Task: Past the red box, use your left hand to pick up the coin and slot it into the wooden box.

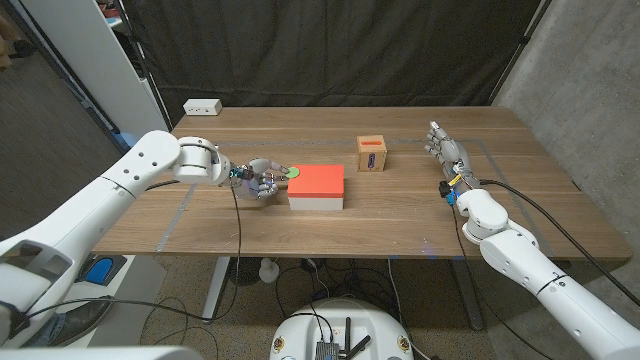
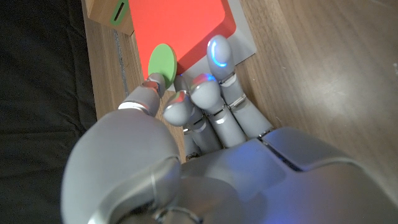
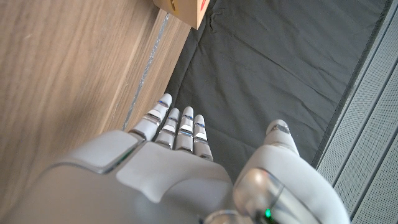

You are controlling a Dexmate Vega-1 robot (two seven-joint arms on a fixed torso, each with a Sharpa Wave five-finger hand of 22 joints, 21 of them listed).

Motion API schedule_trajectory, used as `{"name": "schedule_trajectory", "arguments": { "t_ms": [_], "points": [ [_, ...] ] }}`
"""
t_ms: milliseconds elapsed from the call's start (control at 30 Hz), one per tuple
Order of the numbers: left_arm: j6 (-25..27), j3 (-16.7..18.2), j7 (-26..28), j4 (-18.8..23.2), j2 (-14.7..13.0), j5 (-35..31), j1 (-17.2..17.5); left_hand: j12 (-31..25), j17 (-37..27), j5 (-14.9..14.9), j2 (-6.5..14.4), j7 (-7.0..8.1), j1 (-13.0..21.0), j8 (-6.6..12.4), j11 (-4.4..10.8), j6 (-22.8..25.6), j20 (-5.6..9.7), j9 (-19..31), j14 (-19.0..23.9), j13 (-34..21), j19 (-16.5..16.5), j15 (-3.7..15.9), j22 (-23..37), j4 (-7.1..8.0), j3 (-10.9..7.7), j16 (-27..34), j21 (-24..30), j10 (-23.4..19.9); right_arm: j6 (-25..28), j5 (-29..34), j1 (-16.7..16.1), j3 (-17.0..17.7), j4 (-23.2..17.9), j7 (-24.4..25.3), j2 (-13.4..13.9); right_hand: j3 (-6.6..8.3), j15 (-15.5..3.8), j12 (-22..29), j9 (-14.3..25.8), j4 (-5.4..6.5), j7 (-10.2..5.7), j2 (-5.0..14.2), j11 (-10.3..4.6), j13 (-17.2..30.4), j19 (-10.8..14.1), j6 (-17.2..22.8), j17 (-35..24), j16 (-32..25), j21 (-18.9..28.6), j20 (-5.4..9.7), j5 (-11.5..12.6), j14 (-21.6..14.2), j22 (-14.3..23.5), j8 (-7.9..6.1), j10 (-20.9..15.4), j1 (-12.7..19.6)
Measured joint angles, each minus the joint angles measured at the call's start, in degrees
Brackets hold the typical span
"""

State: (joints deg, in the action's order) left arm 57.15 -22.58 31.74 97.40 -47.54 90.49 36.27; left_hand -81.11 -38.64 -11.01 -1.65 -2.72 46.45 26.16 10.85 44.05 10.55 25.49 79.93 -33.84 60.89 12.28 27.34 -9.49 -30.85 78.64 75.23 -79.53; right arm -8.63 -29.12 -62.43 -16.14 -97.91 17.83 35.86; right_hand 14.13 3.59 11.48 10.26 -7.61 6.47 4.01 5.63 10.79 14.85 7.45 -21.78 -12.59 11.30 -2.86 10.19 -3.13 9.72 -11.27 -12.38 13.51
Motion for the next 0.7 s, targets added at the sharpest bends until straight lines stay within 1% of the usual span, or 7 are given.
{"name": "schedule_trajectory", "arguments": {
  "t_ms": [133,167,467,533,600,633,700],
  "points": [
    [0.1,-0.16,0.49,0.1,0.16,0.01,-0.15,0.19,0.0,-0.13,0.02,-0.02,0.02,0.0,-0.01,0.42,-0.3,-0.26,0.0,0.11,-0.3,0.0,0.0,-0.04,-0.36,0.0,0.23,-0.01,-0.32,-0.07,-0.21,0.11,0.02,0.05,-0.05,0.0,0.0,0.0,0.0,0.0,0.0,0.0,0.0,0.0,0.0,0.0,0.0,0.0,0.0,0.0,0.0,0.0,0.0,0.0,0.0,0.0],
    [0.1,-0.19,0.49,0.13,0.18,0.01,-0.19,0.19,0.0,-0.24,0.26,0.22,0.27,0.0,-0.01,0.66,-0.3,-0.27,0.0,0.14,-0.31,0.0,0.0,-0.07,-0.55,0.0,0.23,-0.01,-0.37,-0.08,-0.21,0.11,0.02,0.06,-0.05,0.0,0.0,0.0,0.0,0.0,0.0,0.0,0.0,0.0,0.0,0.0,0.0,0.0,0.0,0.0,0.0,0.0,0.0,0.0,0.0,0.0],
    [0.37,-0.52,1.36,0.78,0.47,0.08,-0.5,0.19,-0.09,-0.24,0.31,0.39,0.32,0.43,-0.01,0.84,-0.22,-0.39,0.0,-0.03,-0.45,0.0,-0.26,-0.07,-0.54,-0.06,0.66,-0.01,-1.05,-0.15,-0.68,0.32,0.2,0.1,-0.23,0.0,0.0,0.0,0.0,0.0,0.0,0.0,0.22,0.0,0.0,0.0,-0.01,0.0,0.0,0.0,0.0,0.01,0.0,0.0,-0.22,0.0],
    [0.37,-0.53,1.36,0.97,0.49,0.08,-0.51,0.19,0.01,-0.24,0.31,0.24,0.32,0.44,-0.09,1.27,-0.5,-0.36,0.0,-0.03,-0.72,0.0,-0.26,-0.07,-0.54,-0.25,0.66,-0.09,-1.19,-0.18,-0.68,0.32,0.2,0.1,-0.23,0.0,0.18,0.0,0.0,0.0,0.0,0.0,0.22,0.0,0.0,0.0,-0.01,0.0,0.0,0.0,0.0,-0.18,0.0,0.0,-0.22,0.0],
    [0.41,-0.54,2.27,1.27,0.51,0.28,-0.51,0.19,0.06,-0.24,0.31,0.47,0.32,0.44,-0.1,1.51,-0.5,-0.36,0.0,-0.03,-0.72,0.0,-0.26,0.08,-0.69,-0.25,0.66,-0.1,-1.29,-0.19,-1.05,0.49,0.27,0.1,-0.34,0.0,0.19,0.0,0.0,0.0,0.0,0.0,0.22,0.0,0.0,0.0,-0.01,0.0,0.0,0.0,0.0,-0.19,0.0,0.0,-0.22,0.0],
    [0.4,-0.53,2.36,1.41,0.51,0.31,-0.49,0.19,0.11,-0.24,0.57,0.49,0.33,0.55,-0.1,1.83,-0.5,-0.36,0.0,-0.03,-0.72,0.0,-0.26,-0.1,-0.91,-0.26,0.89,-0.1,-1.31,-0.2,-1.05,0.48,0.27,0.1,-0.34,0.0,0.19,0.0,0.0,0.0,0.0,0.0,0.22,0.0,0.0,0.0,-0.01,0.0,0.0,0.0,0.0,-0.19,0.0,0.0,-0.22,0.0],
    [0.11,-0.51,2.79,1.73,0.52,0.46,-0.26,0.19,0.15,-0.45,1.79,0.22,1.2,0.86,-0.27,2.15,-0.6,-0.16,0.0,-0.25,-1.21,0.0,-0.21,-0.14,-1.78,-0.43,1.11,-0.03,-1.35,-0.22,-1.18,0.53,0.27,0.1,-0.34,0.0,0.19,0.0,0.0,0.0,0.0,0.0,0.22,0.0,0.0,0.0,-0.01,0.0,0.0,0.0,0.0,-0.19,0.0,0.0,-0.22,0.0]
  ]
}}
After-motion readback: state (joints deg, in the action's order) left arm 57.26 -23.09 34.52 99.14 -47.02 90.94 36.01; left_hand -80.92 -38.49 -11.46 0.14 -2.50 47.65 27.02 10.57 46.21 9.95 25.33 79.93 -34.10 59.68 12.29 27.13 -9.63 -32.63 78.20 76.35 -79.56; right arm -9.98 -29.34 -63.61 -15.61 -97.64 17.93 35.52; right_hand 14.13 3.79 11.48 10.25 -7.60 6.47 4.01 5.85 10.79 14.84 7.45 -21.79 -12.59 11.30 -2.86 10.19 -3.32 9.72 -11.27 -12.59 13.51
